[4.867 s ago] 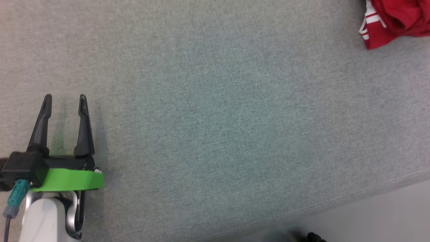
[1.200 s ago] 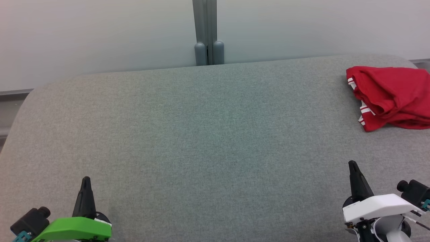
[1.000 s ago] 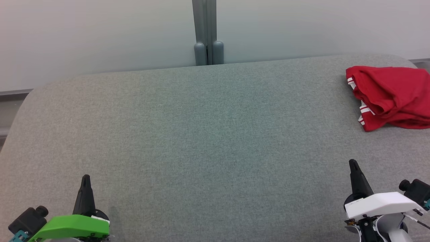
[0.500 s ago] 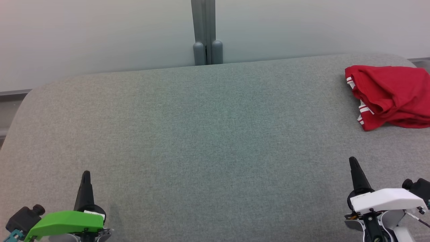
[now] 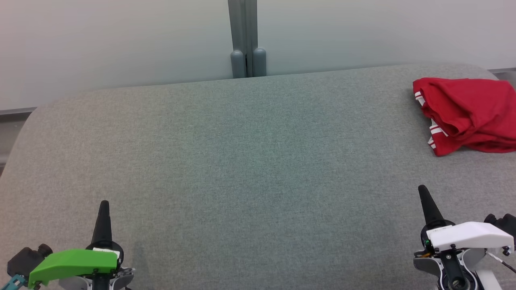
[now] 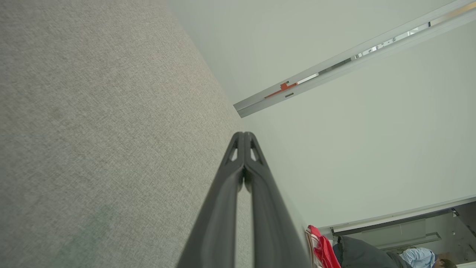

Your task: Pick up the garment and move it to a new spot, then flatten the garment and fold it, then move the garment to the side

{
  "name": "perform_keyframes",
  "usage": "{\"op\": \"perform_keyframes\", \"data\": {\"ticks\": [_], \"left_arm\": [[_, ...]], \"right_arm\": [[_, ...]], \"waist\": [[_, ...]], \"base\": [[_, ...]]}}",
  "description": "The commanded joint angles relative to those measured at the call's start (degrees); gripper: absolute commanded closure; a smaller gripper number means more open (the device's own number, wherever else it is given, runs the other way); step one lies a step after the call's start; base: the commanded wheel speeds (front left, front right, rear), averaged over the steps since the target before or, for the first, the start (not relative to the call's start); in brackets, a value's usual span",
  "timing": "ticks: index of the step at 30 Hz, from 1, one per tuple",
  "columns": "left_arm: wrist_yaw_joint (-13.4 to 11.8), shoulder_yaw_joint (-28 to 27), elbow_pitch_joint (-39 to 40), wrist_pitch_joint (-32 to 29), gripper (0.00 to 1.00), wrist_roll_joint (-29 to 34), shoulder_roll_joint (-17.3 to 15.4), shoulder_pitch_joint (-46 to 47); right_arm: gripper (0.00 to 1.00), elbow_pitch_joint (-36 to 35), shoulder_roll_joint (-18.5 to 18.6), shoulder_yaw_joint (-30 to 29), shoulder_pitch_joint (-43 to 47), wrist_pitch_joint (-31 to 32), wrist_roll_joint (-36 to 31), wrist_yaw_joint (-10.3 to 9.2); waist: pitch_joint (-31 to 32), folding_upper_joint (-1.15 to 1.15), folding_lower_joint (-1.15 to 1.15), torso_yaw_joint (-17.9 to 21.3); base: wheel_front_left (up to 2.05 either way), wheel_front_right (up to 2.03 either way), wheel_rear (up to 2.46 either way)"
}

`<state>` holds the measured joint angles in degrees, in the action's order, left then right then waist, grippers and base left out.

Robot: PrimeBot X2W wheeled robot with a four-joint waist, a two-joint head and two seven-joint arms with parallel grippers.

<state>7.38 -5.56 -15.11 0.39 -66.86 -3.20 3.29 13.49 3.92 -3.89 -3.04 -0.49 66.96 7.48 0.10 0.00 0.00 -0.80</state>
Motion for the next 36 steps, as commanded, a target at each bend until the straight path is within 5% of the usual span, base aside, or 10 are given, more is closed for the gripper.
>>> {"op": "perform_keyframes", "data": {"ticks": [1, 36], "left_arm": [[0.11, -0.32, 0.64, -0.43, 1.00, -1.44, -0.19, 1.43], [0.17, -0.86, 1.03, -4.98, 1.00, -17.95, 0.16, 2.85]], "right_arm": [[1.00, -0.27, -0.03, -0.28, -1.27, 0.51, 1.52, 0.04], [1.00, 0.29, -0.69, -1.96, -2.78, 5.07, 17.87, 0.03]], "waist": [[-0.01, 0.00, 0.00, 0.02], [-0.18, 0.00, 0.00, 0.50]], "base": [[0.00, 0.00, 0.00], [0.00, 0.00, 0.00]]}}
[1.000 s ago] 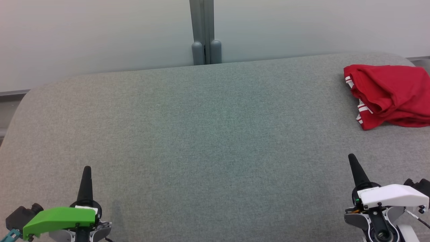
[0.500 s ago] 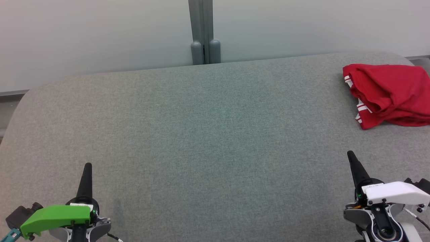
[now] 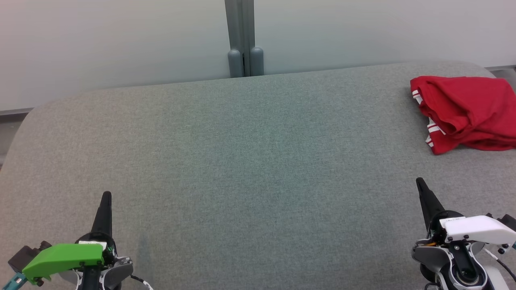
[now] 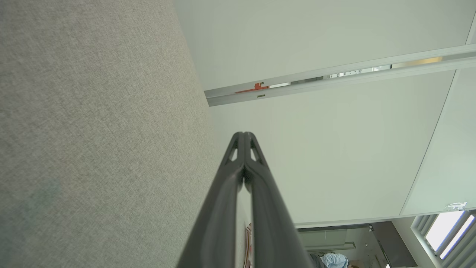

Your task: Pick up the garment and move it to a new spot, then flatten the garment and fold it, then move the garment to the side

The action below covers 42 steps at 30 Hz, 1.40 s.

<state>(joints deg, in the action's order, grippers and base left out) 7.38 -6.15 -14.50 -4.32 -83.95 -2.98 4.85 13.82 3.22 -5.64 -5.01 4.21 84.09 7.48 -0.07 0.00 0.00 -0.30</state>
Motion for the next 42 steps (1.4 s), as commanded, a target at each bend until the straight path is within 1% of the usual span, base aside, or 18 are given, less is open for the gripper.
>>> {"op": "perform_keyframes", "data": {"ticks": [1, 21, 42], "left_arm": [[0.17, -0.29, 0.42, -0.34, 1.00, -1.23, -0.05, 1.33], [0.20, -0.51, 0.55, -2.46, 1.00, -8.74, 0.12, 1.76], [0.20, -0.49, 0.51, -2.43, 1.00, -8.52, 0.11, 1.70]], "right_arm": [[1.00, -0.02, 0.00, -0.23, -0.85, 0.49, 1.10, 0.03], [1.00, 0.28, -0.32, -1.00, -1.45, 2.50, 8.66, 0.02], [1.00, 0.27, -0.33, -1.01, -1.43, 2.52, 8.48, 0.02]], "waist": [[-0.01, 0.00, 0.00, 0.02], [-0.10, 0.00, 0.00, 0.29], [-0.11, 0.00, 0.00, 0.30]], "base": [[0.00, 0.00, 0.00], [0.00, 0.00, 0.00], [0.00, 0.00, 0.00]]}}
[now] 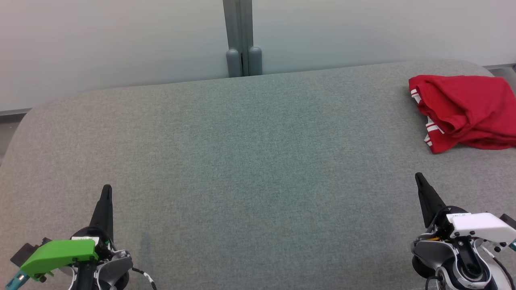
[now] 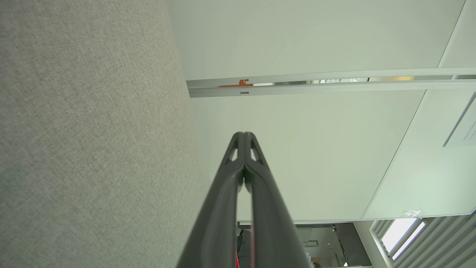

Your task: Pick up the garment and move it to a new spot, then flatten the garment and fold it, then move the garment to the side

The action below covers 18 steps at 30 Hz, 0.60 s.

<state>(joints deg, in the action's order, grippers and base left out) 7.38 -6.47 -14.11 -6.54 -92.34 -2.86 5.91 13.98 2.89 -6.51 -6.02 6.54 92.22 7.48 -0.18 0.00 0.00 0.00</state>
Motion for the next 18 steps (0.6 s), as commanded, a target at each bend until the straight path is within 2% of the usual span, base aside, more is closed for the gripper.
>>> {"op": "perform_keyframes", "data": {"ticks": [1, 18], "left_arm": [[0.20, -0.17, 0.13, -0.21, 1.00, -0.13, -0.01, 0.64], [0.20, -0.17, 0.13, -0.21, 1.00, -0.14, -0.01, 0.63]], "right_arm": [[1.00, 0.10, 0.00, -0.14, -0.41, 0.19, 0.35, 0.02], [1.00, 0.10, -0.02, -0.15, -0.41, 0.21, 0.33, 0.02]], "waist": [[0.00, 0.00, 0.00, 0.00], [0.00, 0.00, 0.00, 0.00]], "base": [[0.00, 0.00, 0.00], [0.00, 0.00, 0.00]]}}
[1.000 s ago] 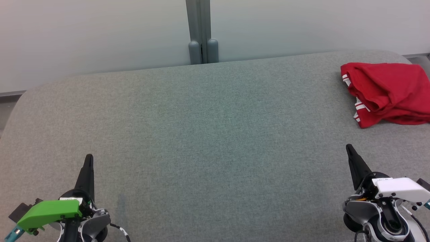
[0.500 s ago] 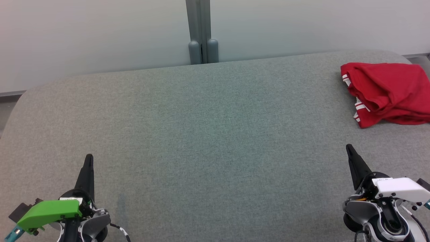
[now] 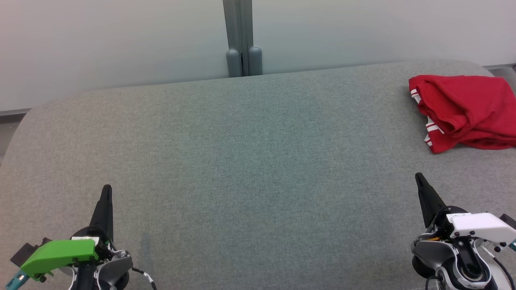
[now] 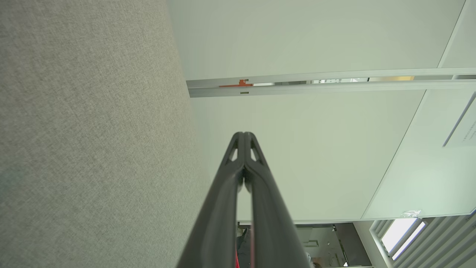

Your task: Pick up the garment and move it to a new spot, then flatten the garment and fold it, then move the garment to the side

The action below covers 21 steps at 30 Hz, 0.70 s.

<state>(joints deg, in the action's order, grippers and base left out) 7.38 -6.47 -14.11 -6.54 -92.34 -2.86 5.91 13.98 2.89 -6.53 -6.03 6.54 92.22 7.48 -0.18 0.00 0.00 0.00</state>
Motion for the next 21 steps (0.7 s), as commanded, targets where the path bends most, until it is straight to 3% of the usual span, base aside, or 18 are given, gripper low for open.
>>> {"op": "perform_keyframes", "data": {"ticks": [1, 21], "left_arm": [[0.20, -0.17, 0.13, -0.21, 1.00, -0.13, -0.01, 0.63], [0.20, -0.16, 0.14, -0.20, 1.00, -0.14, -0.01, 0.63]], "right_arm": [[1.00, 0.10, -0.02, -0.13, -0.41, 0.21, 0.32, 0.02], [1.00, 0.09, -0.02, -0.14, -0.41, 0.23, 0.31, 0.02]], "waist": [[0.00, 0.00, 0.00, 0.00], [0.00, 0.00, 0.00, 0.00]], "base": [[0.00, 0.00, 0.00], [0.00, 0.00, 0.00]]}}
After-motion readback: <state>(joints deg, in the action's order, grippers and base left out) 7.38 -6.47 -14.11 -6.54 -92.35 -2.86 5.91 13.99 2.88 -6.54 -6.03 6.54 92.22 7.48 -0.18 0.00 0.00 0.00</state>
